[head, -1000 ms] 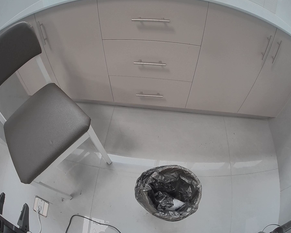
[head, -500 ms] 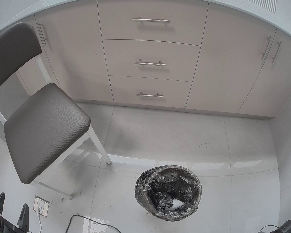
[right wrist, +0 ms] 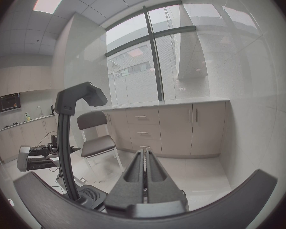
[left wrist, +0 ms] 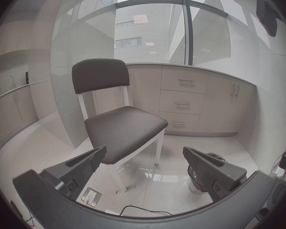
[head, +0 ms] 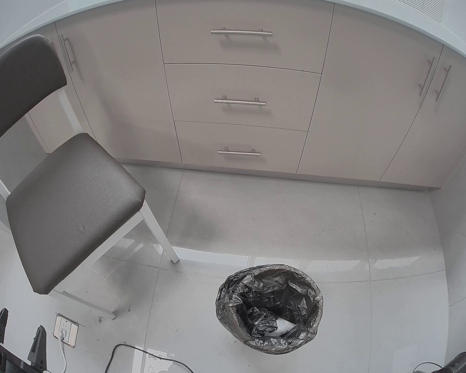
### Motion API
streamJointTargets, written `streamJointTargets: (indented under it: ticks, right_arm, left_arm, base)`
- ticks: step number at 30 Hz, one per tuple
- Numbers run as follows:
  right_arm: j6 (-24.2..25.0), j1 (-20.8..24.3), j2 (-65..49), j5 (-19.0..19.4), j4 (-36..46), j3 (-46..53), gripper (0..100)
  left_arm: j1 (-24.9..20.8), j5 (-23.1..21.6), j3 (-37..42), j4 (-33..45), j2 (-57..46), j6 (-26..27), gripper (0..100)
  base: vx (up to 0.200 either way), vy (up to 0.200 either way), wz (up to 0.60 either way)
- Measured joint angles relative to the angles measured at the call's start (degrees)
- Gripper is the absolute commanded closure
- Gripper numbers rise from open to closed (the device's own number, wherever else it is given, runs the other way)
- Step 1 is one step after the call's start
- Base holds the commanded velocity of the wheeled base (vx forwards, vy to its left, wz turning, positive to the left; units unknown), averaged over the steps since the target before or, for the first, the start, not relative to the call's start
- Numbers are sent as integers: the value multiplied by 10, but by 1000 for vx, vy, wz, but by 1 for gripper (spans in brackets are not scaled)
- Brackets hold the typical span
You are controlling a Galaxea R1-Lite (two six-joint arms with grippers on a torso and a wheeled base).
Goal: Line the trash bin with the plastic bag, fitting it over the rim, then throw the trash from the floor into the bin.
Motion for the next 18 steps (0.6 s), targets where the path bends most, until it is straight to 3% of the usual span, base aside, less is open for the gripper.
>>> streamJointTargets:
  ticks: [10, 18]
  right_arm:
    - [9, -5, -13, -13, -32, 115, 100]
    - [10, -6, -14, -80, -240, 330, 100]
  left_arm:
    - [0, 0, 0, 0, 0, 0, 0]
    - [0, 0, 0, 0, 0, 0, 0]
  base:
    - [0, 0, 0]
    - [0, 0, 0]
